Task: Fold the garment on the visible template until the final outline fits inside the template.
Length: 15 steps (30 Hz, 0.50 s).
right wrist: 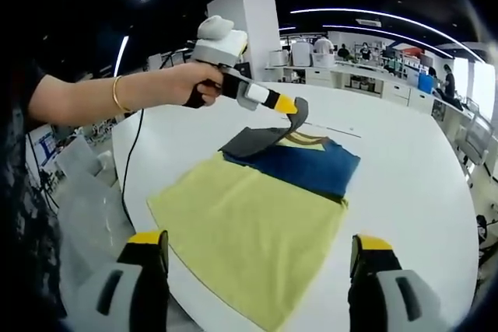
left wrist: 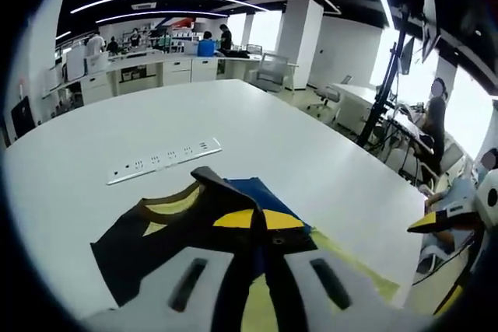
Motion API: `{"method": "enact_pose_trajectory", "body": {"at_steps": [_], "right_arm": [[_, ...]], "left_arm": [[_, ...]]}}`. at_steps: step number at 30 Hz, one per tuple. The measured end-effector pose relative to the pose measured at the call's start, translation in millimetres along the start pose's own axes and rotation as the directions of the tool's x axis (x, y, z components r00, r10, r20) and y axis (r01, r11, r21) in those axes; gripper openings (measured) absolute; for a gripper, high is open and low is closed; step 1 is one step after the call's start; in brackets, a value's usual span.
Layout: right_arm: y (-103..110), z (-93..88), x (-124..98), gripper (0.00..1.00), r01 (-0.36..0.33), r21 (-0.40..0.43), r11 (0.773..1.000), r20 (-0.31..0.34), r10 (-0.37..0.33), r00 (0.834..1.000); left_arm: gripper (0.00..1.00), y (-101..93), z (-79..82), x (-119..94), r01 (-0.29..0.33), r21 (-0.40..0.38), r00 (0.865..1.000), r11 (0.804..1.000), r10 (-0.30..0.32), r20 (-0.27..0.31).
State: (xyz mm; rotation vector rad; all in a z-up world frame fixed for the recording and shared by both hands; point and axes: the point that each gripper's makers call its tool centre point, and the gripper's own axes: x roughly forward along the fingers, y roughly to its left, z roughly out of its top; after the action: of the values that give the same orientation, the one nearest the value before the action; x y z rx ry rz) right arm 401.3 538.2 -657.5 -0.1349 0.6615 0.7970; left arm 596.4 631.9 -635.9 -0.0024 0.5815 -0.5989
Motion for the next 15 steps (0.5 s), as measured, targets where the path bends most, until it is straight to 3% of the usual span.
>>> {"method": "enact_pose_trajectory", "body": {"at_steps": [15], "right_arm": [[-2.2,-7.3,-1.6,0.98,0.008,0.022,1.000,-0.005,-0.008,1.000]], "left_arm": [[0.00,-33.7,-8.8,20.6,0.060,0.003,0.998,0.998,-0.060,-0.008]]}}
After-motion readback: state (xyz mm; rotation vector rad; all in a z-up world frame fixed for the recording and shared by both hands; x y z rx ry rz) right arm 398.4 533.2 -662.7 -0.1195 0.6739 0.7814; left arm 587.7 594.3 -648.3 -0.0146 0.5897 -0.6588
